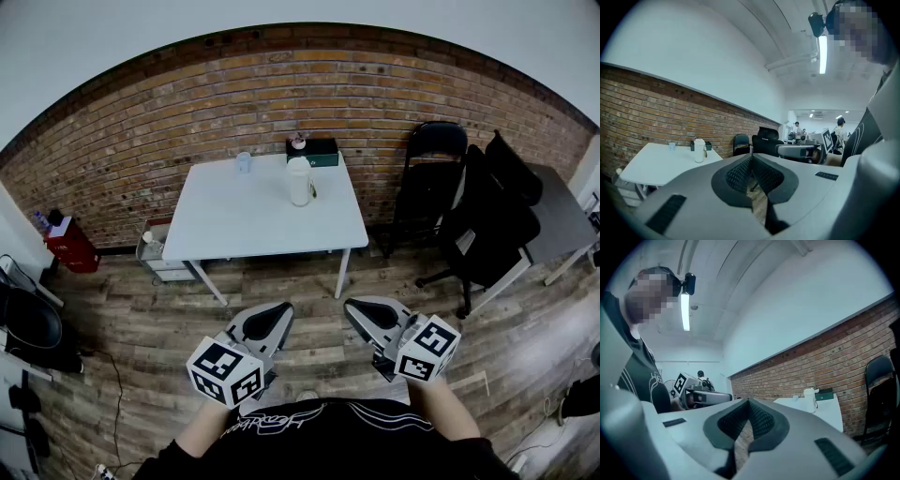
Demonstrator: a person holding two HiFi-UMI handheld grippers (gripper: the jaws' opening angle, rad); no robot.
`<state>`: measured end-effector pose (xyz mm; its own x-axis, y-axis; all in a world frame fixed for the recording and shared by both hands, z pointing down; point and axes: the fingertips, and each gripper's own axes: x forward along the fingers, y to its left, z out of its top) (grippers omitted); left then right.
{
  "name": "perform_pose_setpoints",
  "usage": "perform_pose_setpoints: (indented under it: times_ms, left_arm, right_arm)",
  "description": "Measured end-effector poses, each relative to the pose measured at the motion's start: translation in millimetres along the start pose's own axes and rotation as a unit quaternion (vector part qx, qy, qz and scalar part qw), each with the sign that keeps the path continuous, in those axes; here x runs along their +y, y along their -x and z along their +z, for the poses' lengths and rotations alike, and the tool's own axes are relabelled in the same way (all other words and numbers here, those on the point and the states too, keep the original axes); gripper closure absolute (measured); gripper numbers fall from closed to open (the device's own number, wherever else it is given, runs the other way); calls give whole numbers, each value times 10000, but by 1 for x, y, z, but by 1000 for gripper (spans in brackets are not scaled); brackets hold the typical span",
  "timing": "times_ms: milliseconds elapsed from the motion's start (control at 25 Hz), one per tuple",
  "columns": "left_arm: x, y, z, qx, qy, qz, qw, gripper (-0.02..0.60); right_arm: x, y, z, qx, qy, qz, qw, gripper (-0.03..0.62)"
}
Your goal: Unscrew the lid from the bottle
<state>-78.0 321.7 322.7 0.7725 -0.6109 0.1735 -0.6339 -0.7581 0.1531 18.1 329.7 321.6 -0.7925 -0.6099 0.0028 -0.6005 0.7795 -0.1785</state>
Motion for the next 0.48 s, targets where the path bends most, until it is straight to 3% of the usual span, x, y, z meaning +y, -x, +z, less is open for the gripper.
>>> perform_pose_setpoints:
  times_ms: [200,480]
  left_arm:
    - [-23,6,-3,6,57,111,9999,549]
    - [-50,8,-3,-168,79,45,9998,546]
  right_arm:
    - [5,27,-3,61,-75,-150,9998,599]
    - [4,67,4,-253,-204,-365,9988,600]
